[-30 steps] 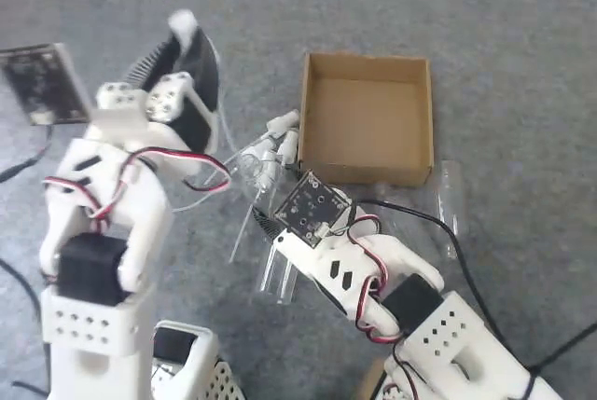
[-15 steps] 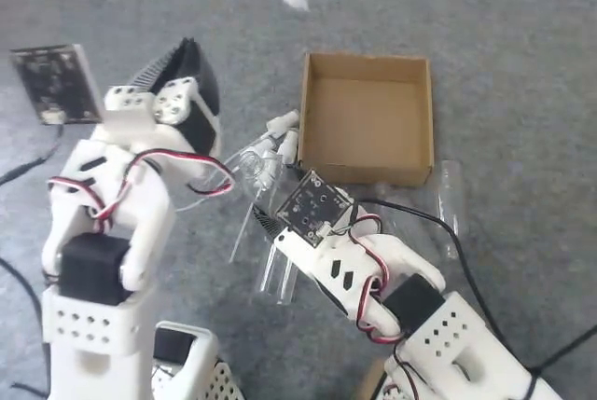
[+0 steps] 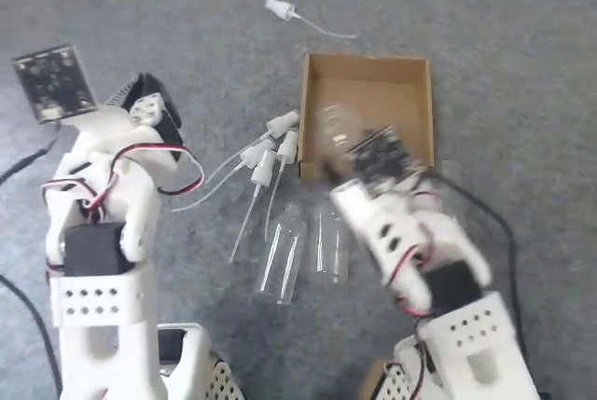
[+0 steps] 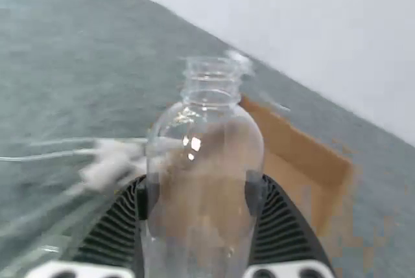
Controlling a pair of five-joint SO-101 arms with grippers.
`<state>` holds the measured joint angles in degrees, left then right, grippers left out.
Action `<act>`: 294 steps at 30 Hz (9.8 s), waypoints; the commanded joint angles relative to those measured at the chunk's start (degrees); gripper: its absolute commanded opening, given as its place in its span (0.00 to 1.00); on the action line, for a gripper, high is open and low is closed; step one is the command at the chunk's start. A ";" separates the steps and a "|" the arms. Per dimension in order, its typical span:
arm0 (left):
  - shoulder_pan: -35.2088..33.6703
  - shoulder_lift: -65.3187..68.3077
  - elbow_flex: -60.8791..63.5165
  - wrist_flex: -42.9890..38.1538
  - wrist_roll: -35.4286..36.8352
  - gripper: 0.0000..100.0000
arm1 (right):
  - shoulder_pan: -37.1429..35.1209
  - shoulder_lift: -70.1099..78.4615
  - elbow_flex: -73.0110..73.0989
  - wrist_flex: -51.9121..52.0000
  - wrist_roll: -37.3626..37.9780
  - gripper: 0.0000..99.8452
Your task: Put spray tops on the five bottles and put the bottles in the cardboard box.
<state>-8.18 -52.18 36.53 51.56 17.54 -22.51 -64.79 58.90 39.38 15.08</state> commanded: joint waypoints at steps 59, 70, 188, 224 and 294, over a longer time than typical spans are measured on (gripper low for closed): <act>9.85 140.04 -129.71 -2.81 -13.63 0.11 | 37.76 23.52 5.71 -1.27 20.22 0.01; 11.52 136.18 -132.53 -2.46 -13.98 0.11 | 37.76 23.52 5.71 -1.27 20.22 0.01; 8.09 66.20 -70.46 48.44 -21.01 0.01 | 19.21 -26.68 5.27 23.69 12.40 0.01; 4.57 -13.27 -1.80 -13.10 9.85 0.01 | -31.34 6.81 5.19 -7.69 -2.20 0.01; 15.65 -22.51 20.00 -13.80 7.82 0.01 | -26.07 -2.95 10.64 -6.90 -5.27 0.01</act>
<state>5.98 -73.80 55.87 34.68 25.36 -52.40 -65.49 70.33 32.79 12.09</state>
